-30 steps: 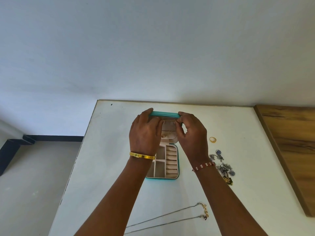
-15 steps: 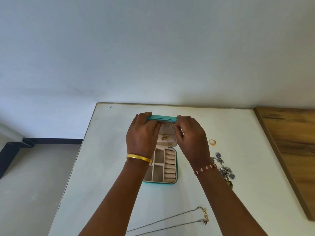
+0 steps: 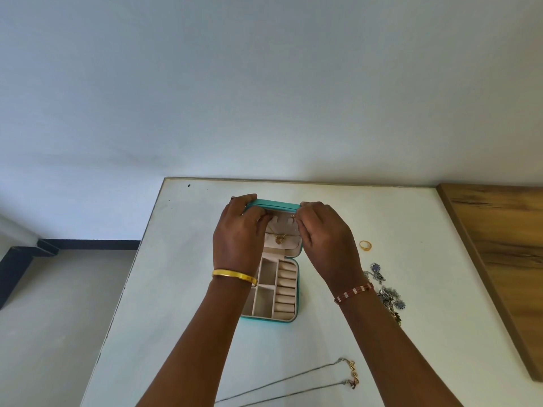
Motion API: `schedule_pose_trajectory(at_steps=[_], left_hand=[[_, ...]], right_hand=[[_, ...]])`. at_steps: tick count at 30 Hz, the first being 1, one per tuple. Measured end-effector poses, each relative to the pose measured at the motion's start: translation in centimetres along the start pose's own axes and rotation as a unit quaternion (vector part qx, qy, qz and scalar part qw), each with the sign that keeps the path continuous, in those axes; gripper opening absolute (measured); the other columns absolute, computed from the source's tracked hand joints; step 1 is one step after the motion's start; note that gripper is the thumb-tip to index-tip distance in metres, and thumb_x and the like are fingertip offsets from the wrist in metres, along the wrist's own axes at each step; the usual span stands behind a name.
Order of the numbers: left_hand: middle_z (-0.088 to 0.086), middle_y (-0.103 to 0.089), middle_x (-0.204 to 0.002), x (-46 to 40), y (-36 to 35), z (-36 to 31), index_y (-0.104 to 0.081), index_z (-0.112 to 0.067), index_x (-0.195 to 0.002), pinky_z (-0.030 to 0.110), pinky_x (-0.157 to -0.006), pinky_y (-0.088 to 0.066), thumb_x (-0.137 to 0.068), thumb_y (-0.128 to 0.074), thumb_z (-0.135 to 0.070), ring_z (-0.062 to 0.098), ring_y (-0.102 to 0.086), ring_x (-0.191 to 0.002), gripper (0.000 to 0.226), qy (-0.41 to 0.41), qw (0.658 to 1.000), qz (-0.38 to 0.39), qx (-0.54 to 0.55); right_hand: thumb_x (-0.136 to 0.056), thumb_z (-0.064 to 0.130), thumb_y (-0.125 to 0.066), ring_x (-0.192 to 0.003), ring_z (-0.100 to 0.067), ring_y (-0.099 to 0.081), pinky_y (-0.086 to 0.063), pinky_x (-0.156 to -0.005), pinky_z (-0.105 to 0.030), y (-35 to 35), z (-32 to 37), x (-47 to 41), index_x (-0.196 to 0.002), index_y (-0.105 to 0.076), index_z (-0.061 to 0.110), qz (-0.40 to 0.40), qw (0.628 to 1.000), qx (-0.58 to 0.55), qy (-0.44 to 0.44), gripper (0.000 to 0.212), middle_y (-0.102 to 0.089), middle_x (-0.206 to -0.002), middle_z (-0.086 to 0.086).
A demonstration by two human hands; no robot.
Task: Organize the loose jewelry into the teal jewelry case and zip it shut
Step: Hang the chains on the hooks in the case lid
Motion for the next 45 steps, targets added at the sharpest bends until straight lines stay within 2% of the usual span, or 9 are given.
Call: schedule_pose_trajectory(at_steps=[4,8,12,19,25,29,36,40,45], left_hand=[[0.018,-0.069,-0.095,-0.1,0.1,-0.1,-0.071,-0.003,-0.077,0.034,-0.069,-0.054,-0.07,-0.073,-0.007,0.032,-0.067,-0.083,0.008,0.002,1.0,0.001,0.0],[0.018,-0.069,-0.091,-0.1,0.3,-0.2,-0.069,-0.002,-0.078,0.032,-0.07,-0.053,-0.069,-0.074,-0.008,0.031,-0.066,-0.08,0.012,-0.008,1.0,-0.006,-0.002],[0.018,-0.067,-0.084,-0.3,0.5,0.0,-0.061,0.0,-0.082,0.023,-0.069,-0.044,-0.071,-0.073,-0.007,0.032,-0.064,-0.075,0.018,0.008,1.0,-0.009,0.008],[0.018,-0.067,-0.092,-0.1,0.3,0.0,-0.061,-0.001,-0.085,0.023,-0.071,-0.044,-0.073,-0.07,-0.007,0.032,-0.063,-0.082,0.016,0.0,1.0,-0.004,0.006],[0.019,-0.067,-0.091,0.1,0.3,0.1,-0.062,0.0,-0.084,0.036,-0.091,-0.041,-0.072,-0.071,-0.003,0.035,-0.062,-0.084,0.016,-0.02,1.0,-0.018,-0.004],[0.019,-0.062,-0.091,-0.1,0.2,-0.1,-0.059,-0.001,-0.085,0.025,-0.073,-0.047,-0.071,-0.071,-0.001,0.032,-0.061,-0.082,0.018,-0.013,1.0,0.0,0.026],[0.005,-0.056,-0.109,-0.3,0.0,1.2,-0.05,-0.01,-0.122,0.021,-0.086,-0.043,-0.077,-0.068,-0.007,0.016,-0.052,-0.101,0.049,0.079,0.991,0.009,0.108],[0.016,-0.063,-0.103,-0.6,-0.2,0.8,-0.063,-0.005,-0.11,0.027,-0.086,-0.044,-0.076,-0.068,-0.004,0.029,-0.057,-0.098,0.034,0.028,0.998,0.017,0.057],[0.018,-0.063,-0.102,-0.6,-0.4,0.8,-0.063,-0.003,-0.108,0.024,-0.084,-0.04,-0.076,-0.068,-0.004,0.031,-0.057,-0.097,0.033,0.019,0.998,0.031,0.043]], right_hand=[[-0.072,-0.004,-0.071,-0.072,-0.028,-0.066,-0.056,-0.062,-0.027,-0.1,0.1,0.0,-0.085,-0.065,0.001,0.017,1.0,0.012,0.006,0.016,-0.068,-0.085,-0.017],[-0.065,0.0,-0.076,-0.073,-0.027,-0.068,-0.057,-0.062,-0.027,0.1,0.6,-0.1,-0.085,-0.068,0.0,0.031,0.999,0.035,0.026,0.022,-0.069,-0.086,-0.018],[-0.065,0.001,-0.076,-0.073,-0.028,-0.069,-0.057,-0.061,-0.028,0.2,1.0,-0.2,-0.085,-0.068,0.0,0.035,0.997,0.051,0.043,0.022,-0.069,-0.085,-0.019],[-0.065,0.005,-0.076,-0.072,-0.028,-0.069,-0.057,-0.059,-0.03,-0.1,1.2,0.0,-0.085,-0.068,0.0,0.041,0.996,0.07,0.048,0.022,-0.07,-0.088,-0.021],[-0.066,0.009,-0.076,-0.073,-0.028,-0.07,-0.057,-0.059,-0.029,-0.1,1.3,0.1,-0.084,-0.068,0.0,0.035,0.995,0.077,0.051,0.022,-0.07,-0.088,-0.021],[-0.064,0.009,-0.078,-0.073,-0.027,-0.07,-0.057,-0.059,-0.028,0.0,1.3,0.1,-0.083,-0.068,0.0,0.035,0.995,0.078,0.057,0.024,-0.07,-0.088,-0.021],[-0.071,0.007,-0.071,-0.07,-0.026,-0.069,-0.057,-0.059,-0.028,0.1,1.4,0.0,-0.08,-0.067,0.0,0.02,0.994,0.08,0.069,0.012,-0.07,-0.086,-0.02],[-0.075,0.007,-0.065,-0.071,-0.026,-0.069,-0.057,-0.061,-0.028,-0.1,1.4,0.0,-0.081,-0.067,0.0,0.018,0.994,0.086,0.071,0.01,-0.07,-0.086,-0.02],[-0.077,0.01,-0.057,-0.072,-0.027,-0.069,-0.057,-0.061,-0.028,-0.2,1.4,-0.1,-0.081,-0.067,-0.001,0.021,0.993,0.094,0.071,0.016,-0.07,-0.086,-0.02]])
Point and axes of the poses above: each hand's wrist, its own x-axis away from the middle knuckle, its own y-axis out of the back of the hand, z = x × y, the point moved 8 cm from there along -x, towards the middle knuckle
